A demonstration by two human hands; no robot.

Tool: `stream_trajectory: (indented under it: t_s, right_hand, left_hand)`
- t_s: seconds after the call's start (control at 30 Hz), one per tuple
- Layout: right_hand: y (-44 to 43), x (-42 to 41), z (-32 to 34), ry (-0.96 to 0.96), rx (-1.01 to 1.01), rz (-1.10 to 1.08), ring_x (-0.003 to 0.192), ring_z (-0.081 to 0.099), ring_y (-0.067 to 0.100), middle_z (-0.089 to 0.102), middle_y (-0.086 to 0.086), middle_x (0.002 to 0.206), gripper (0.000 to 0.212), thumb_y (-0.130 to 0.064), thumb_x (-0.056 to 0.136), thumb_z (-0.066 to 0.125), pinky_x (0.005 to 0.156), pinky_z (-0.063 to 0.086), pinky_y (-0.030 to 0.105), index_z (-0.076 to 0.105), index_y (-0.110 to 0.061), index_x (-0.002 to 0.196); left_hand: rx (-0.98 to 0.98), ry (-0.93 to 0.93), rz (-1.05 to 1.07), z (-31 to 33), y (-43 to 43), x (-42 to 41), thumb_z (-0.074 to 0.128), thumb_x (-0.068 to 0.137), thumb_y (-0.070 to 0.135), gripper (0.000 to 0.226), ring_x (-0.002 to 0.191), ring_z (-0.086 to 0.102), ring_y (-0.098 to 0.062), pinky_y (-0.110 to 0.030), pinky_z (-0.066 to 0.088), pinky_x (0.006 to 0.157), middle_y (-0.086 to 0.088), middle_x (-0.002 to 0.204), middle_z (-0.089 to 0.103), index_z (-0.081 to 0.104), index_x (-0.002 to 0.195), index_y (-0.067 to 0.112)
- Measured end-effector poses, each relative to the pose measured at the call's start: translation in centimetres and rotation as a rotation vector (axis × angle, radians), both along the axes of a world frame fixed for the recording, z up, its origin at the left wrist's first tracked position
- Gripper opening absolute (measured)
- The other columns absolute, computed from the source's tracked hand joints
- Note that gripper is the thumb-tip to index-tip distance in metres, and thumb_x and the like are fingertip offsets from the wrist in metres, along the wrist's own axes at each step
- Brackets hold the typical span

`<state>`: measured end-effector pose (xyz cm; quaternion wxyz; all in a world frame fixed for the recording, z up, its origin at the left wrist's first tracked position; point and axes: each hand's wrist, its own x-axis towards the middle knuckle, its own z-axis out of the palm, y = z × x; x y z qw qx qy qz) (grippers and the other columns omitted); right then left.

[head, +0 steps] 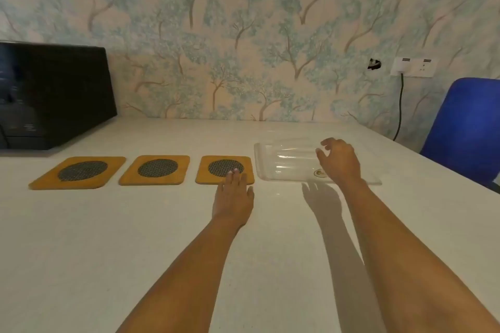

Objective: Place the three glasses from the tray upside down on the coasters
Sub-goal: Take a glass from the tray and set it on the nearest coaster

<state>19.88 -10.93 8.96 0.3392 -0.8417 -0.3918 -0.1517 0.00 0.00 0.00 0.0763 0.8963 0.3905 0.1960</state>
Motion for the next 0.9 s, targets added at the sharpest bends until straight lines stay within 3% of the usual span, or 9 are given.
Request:
stream_trajectory:
  t_s: [0.33,0.63,0.77,0.9]
  right_hand:
    - [1.8,9.6,1.1,0.063,-0.258,-0.202,0.128,0.04,0.038,0.044,0.021,0.138,0.055,-0.033,0.093,0.055,0.102,0.039,0.045,0.043,-0.003,0.138]
    - [3.6,11.5,-0.6,0.203,-0.37,-0.235,0.132,0.038,0.036,0.038,0.02,0.141,0.073,-0.046,0.087,0.062,0.104,0.037,0.044,0.035,-0.004,0.14]
    - [4.0,11.7,-1.1,0.256,-0.353,-0.26,0.13,0.041,0.037,0.04,0.021,0.14,0.077,-0.041,0.083,0.068,0.105,0.037,0.043,0.031,-0.005,0.141]
    - [4.3,12.0,-1.3,0.311,-0.326,-0.272,0.122,0.048,0.04,0.045,0.023,0.131,0.073,-0.023,0.082,0.071,0.099,0.043,0.044,0.029,-0.01,0.139]
  left_hand:
    - [0.01,0.044,0.133,-0.6,1.9,2.9,0.022,0.1,0.033,0.054,0.147,0.011,-0.027,-0.042,0.009,0.12,-0.012,0.159,0.013,0.012,0.149,0.013]
    - [-0.018,0.045,0.126,-0.6,1.8,3.0,0.021,0.101,0.035,0.054,0.147,0.009,-0.025,-0.041,0.006,0.121,-0.01,0.159,0.012,0.013,0.15,0.014]
    - [-0.017,0.041,0.127,-0.7,1.9,3.0,0.02,0.101,0.036,0.054,0.147,0.01,-0.024,-0.041,0.006,0.12,-0.009,0.159,0.013,0.013,0.15,0.015]
    - [-0.019,0.034,0.126,-0.8,1.9,3.0,0.021,0.101,0.036,0.054,0.147,0.011,-0.024,-0.041,0.007,0.12,-0.008,0.159,0.015,0.014,0.149,0.016]
